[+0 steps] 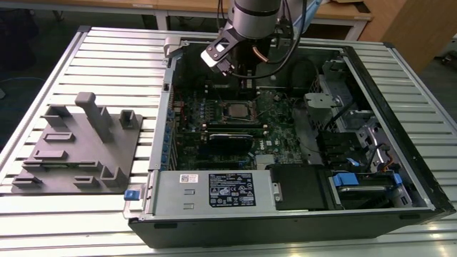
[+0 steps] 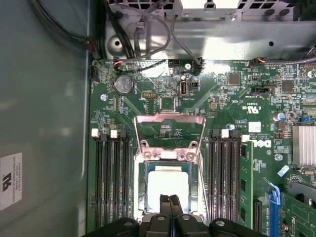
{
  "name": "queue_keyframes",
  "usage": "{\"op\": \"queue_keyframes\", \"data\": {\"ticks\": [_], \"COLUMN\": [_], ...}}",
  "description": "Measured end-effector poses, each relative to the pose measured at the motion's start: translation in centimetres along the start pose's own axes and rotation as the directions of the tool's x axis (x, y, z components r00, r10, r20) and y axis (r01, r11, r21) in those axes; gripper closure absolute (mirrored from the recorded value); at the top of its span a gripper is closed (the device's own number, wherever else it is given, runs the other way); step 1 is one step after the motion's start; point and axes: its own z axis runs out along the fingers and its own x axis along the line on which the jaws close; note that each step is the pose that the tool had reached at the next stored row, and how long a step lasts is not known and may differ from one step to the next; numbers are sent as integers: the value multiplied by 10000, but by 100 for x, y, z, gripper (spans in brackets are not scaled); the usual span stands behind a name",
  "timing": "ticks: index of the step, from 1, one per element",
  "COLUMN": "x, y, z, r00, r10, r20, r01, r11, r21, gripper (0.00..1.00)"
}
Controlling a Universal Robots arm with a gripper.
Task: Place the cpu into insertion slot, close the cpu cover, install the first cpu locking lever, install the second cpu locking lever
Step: 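Close the cpu cover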
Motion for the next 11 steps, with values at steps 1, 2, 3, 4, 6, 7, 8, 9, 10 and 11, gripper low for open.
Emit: {"op": "queue_keyframes", "data": {"ticks": [1, 2, 3, 4, 6, 7, 8, 9, 10, 11], "x": [0, 1, 1, 1, 2, 2, 3, 3, 3, 4], "y": [0, 0, 0, 0, 1, 1, 1, 1, 1, 1], "z": [-8, -15, -23, -30, -44, -51, -59, -66, -73, -80], "r00": [10000, 10000, 10000, 10000, 10000, 10000, 10000, 10000, 10000, 10000], "r10": [0, 0, 0, 0, 0, 0, 0, 0, 0, 0], "r20": [1, 0, 0, 0, 1, 0, 0, 0, 0, 0], "r01": [0, 0, 0, 0, 0, 0, 0, 0, 0, 0], "r11": [10000, 10000, 10000, 10000, 10000, 10000, 10000, 10000, 10000, 10000], "r21": [0, 0, 0, 0, 1, 0, 1, 0, 0, 0], "gripper": [89, 89, 89, 89, 89, 89, 89, 89, 89, 89]}}
